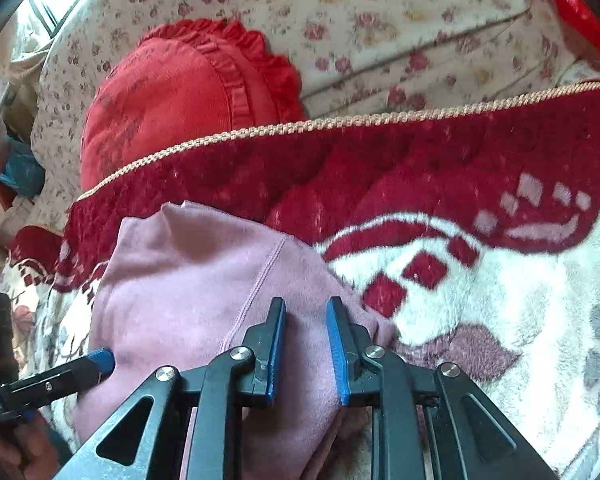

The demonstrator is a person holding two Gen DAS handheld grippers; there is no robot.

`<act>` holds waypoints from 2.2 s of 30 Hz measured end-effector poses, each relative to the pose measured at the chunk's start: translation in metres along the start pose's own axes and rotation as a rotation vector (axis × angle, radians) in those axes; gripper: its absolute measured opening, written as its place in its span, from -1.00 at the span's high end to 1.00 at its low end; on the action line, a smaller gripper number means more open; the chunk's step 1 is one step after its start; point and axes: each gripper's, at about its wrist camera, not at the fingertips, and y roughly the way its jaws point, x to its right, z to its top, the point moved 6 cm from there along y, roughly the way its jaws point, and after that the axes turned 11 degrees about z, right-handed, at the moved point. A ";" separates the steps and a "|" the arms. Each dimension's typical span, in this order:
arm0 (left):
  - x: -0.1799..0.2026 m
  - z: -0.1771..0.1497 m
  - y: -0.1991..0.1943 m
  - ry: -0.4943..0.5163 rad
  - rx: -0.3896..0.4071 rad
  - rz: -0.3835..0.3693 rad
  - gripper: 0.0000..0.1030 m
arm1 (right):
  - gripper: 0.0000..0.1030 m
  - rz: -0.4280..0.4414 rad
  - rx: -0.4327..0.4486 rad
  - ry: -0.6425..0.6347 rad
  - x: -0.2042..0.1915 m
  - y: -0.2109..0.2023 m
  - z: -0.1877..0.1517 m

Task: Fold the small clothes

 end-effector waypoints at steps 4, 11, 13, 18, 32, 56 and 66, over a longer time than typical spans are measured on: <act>0.010 -0.001 0.001 0.046 0.010 -0.013 -0.21 | 0.53 0.022 0.012 0.010 -0.001 0.004 0.005; 0.017 0.000 0.002 0.058 0.014 -0.040 -0.44 | 0.52 -0.023 0.111 -0.074 -0.027 -0.055 -0.012; 0.016 0.001 0.001 0.041 0.014 -0.055 -0.44 | 0.52 0.002 0.110 -0.153 -0.052 -0.068 -0.030; 0.034 0.000 -0.012 0.128 0.066 -0.082 -0.40 | 0.54 -0.048 -0.047 -0.226 -0.057 -0.047 -0.081; 0.002 0.021 -0.102 0.303 0.272 0.273 -0.41 | 0.53 -0.137 0.191 -0.141 -0.071 -0.115 -0.111; 0.005 -0.047 -0.073 0.315 0.203 0.271 -0.41 | 0.53 -0.635 0.205 -0.048 0.006 -0.174 -0.150; -0.017 -0.047 -0.091 0.271 0.211 0.309 -0.41 | 0.53 -0.606 0.219 -0.037 0.002 -0.176 -0.152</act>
